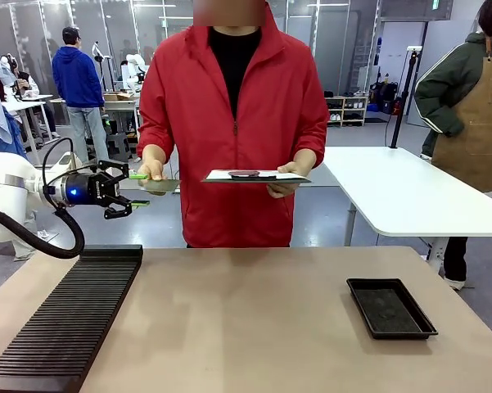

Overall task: Inspect the PCB.
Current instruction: Release the Blank PCB you were holding, then pick up the Blank PCB that the human is holding.

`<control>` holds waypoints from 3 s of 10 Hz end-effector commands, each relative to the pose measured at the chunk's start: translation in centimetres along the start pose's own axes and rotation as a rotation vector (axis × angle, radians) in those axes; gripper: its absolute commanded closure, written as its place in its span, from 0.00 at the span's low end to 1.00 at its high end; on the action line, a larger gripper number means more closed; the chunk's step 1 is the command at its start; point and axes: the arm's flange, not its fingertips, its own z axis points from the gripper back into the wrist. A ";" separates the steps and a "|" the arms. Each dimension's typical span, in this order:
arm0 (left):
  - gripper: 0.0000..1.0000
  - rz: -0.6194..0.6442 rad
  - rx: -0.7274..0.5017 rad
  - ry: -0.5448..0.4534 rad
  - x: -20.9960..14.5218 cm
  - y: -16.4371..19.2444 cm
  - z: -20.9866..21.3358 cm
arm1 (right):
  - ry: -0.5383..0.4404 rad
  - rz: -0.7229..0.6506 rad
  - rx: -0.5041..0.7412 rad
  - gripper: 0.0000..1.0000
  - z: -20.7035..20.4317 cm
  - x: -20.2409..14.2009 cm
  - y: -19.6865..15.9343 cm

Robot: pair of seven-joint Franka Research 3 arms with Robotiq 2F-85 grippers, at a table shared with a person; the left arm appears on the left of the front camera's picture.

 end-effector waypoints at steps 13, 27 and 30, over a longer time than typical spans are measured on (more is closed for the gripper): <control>0.00 -0.019 0.002 -0.017 0.0 0.0 0.9 | 0.003 0.014 0.004 0.00 0.2 -0.1 0.0; 0.00 -0.191 -0.101 0.030 -17.1 -3.0 13.9 | 0.003 0.014 0.004 0.00 0.2 -0.1 0.0; 0.00 -0.274 -0.049 0.002 -25.0 -0.3 19.9 | 0.003 0.014 0.004 0.00 0.2 -0.1 0.0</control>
